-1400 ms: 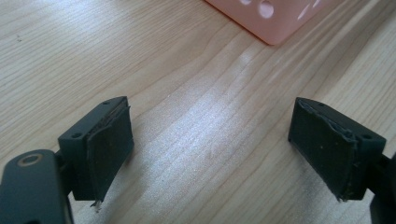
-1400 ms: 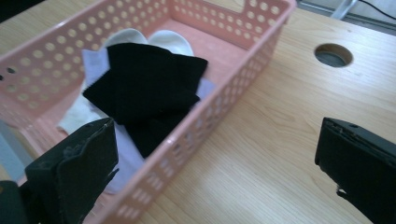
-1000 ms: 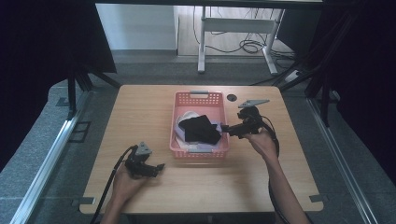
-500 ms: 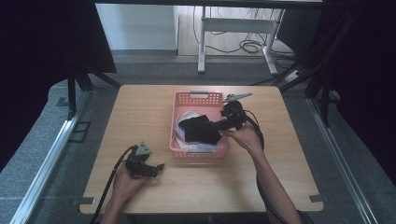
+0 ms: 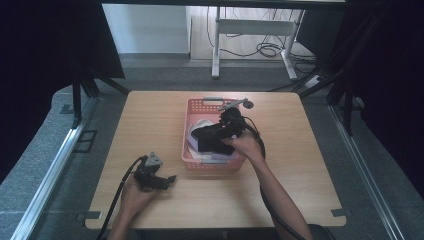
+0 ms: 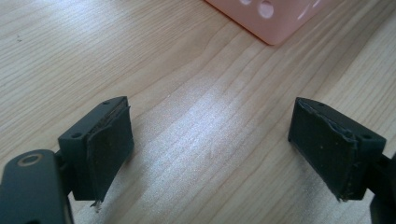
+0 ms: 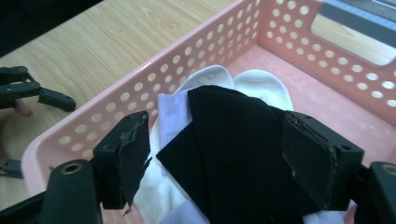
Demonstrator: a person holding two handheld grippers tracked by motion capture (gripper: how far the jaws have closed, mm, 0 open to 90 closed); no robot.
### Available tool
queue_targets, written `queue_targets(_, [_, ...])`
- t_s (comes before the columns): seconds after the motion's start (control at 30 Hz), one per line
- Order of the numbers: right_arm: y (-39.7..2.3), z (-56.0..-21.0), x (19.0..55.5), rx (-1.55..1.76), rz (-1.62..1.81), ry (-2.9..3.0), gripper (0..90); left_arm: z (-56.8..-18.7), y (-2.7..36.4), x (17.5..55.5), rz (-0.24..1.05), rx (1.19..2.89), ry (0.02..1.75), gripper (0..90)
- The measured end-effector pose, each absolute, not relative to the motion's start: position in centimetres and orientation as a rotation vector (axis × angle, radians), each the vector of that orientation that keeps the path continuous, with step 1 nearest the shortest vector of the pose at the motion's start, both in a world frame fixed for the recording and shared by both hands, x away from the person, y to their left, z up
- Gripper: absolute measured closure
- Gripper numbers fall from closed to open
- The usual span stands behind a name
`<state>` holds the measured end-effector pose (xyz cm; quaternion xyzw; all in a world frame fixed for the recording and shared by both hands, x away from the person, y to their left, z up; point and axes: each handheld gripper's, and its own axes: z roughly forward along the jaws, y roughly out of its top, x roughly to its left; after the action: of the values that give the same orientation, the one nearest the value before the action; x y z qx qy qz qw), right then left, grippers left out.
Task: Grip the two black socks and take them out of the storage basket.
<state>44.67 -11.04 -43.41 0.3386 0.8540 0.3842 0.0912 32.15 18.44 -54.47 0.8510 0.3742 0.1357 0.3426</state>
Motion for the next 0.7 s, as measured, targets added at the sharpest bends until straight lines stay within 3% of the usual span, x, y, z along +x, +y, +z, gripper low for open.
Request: queue_targets(0.7, [-7.1,-48.3,47.9,1.129,0.803,2.559,38.7,-54.5,18.4,32.1,0.353,2.214,0.973,13.7])
